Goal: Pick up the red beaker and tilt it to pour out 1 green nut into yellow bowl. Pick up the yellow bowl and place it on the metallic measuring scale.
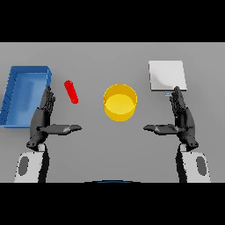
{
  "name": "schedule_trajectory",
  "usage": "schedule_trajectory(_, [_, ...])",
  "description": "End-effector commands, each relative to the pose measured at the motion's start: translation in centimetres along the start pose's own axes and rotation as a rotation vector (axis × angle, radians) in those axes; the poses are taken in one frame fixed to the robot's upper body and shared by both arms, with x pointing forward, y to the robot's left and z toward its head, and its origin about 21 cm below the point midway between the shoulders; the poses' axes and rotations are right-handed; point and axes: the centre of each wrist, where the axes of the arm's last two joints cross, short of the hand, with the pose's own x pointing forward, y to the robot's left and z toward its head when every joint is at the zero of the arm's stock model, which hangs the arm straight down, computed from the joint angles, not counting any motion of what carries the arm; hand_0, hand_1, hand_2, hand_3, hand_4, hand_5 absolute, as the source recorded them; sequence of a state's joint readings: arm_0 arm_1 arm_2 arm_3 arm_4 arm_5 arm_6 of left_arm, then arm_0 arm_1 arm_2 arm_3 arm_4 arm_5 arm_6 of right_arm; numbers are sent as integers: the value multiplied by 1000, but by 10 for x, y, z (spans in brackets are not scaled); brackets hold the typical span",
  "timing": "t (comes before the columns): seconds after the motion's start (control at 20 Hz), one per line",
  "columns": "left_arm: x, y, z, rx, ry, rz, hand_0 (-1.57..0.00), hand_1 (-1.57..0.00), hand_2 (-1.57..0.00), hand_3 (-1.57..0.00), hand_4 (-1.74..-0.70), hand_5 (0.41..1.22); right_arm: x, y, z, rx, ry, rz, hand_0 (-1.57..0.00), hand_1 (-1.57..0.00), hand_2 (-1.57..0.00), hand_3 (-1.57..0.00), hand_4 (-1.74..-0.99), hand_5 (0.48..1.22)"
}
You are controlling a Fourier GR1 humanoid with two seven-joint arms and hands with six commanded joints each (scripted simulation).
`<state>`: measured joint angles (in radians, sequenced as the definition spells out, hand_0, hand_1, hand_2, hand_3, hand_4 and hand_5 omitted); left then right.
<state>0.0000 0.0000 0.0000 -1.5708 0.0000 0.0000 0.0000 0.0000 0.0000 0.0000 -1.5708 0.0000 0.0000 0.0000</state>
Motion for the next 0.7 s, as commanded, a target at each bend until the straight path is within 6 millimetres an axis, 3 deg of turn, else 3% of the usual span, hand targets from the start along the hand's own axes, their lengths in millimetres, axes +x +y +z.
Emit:
schedule_trajectory(0.0, [0,2,-1,3,1,-1,1,1,1,1,-1093,623,0,0,0,-1,-1,-1,1,1,1,1,-1128,660])
schedule_trajectory(0.25, [2,19,-8,10,10,-7,1,1,1,1,-1093,623,1,-3,2,-3,2,2,1,1,1,1,-1128,660])
schedule_trajectory(0.4, [3,12,19,-29,-61,-133,1,1,1,1,-1094,618,5,12,26,53,-171,260,1,1,1,1,-1127,664])
schedule_trajectory(0.65, [8,8,21,-35,-6,-180,1,1,1,1,-1094,613,7,15,31,50,-151,299,1,1,1,1,-1120,660])
